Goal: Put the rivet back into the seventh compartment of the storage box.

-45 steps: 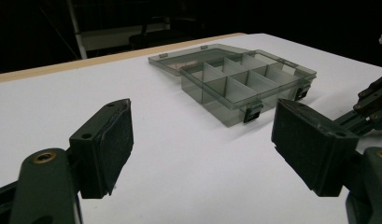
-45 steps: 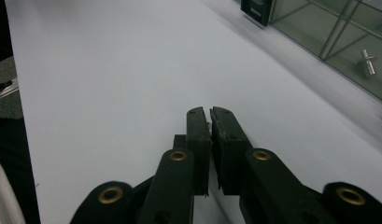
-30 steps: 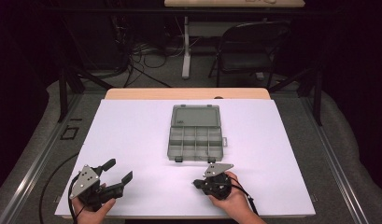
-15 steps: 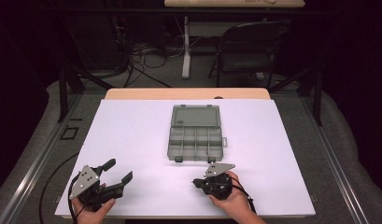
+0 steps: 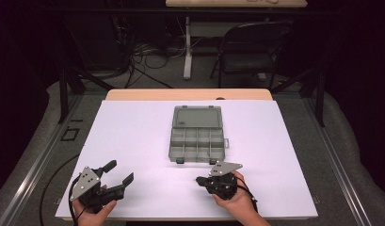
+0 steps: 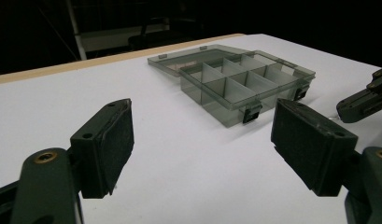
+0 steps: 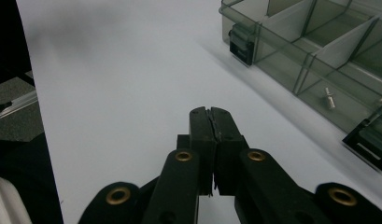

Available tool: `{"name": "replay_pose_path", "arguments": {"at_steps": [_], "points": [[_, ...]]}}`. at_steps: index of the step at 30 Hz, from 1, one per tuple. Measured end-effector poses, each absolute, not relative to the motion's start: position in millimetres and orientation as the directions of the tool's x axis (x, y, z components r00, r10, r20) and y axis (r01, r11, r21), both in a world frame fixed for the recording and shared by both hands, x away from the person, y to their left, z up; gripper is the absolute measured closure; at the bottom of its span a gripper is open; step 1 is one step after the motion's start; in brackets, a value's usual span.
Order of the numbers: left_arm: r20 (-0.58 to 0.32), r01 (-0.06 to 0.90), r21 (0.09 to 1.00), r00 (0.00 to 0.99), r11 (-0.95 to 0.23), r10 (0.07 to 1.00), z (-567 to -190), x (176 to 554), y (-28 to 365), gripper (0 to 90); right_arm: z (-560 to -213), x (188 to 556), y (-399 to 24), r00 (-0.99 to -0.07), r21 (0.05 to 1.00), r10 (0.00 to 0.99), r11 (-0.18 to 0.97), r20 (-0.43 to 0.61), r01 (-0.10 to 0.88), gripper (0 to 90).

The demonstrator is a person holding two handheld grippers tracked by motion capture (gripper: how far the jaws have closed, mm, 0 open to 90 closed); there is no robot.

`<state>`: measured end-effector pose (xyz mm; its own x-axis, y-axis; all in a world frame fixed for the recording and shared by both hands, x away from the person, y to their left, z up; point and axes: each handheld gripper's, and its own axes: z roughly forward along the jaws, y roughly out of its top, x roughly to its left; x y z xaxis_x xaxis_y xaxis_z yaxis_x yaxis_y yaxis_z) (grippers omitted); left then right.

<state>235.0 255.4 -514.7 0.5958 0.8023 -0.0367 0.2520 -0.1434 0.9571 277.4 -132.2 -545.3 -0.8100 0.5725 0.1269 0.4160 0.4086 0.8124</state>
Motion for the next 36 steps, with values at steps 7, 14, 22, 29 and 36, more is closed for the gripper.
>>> {"name": "replay_pose_path", "arguments": {"at_steps": [7, 14, 22, 29, 36], "points": [[-0.035, 0.252, 0.957, 0.595, -0.145, 0.803, -514.7, 235.4, 255.1, 21.1, -532.0, 279.7, -137.7, -0.804, 0.835, 0.584, 0.384, 0.111, 0.395, 88.7], [-0.035, 0.252, 0.957, 0.597, -0.145, 0.802, -514.6, 235.1, 254.9, 21.1, -517.4, 283.9, -142.6, -0.794, 0.848, 0.601, 0.372, 0.09, 0.378, 88.7], [-0.033, 0.252, 0.956, 0.598, -0.148, 0.801, -514.4, 236.0, 254.7, 21.1, -495.0, 293.9, -146.7, -0.786, 0.862, 0.616, 0.368, 0.055, 0.349, 88.7], [-0.035, 0.253, 0.956, 0.598, -0.147, 0.801, -514.7, 236.5, 253.2, 21.1, -485.1, 306.0, -149.1, -0.774, 0.863, 0.631, 0.364, 0.048, 0.35, 88.7], [-0.038, 0.254, 0.956, 0.6, -0.146, 0.799, -514.5, 236.2, 254.3, 21.1, -481.1, 313.3, -148.9, -0.764, 0.862, 0.644, 0.364, 0.041, 0.353, 88.7]]}}
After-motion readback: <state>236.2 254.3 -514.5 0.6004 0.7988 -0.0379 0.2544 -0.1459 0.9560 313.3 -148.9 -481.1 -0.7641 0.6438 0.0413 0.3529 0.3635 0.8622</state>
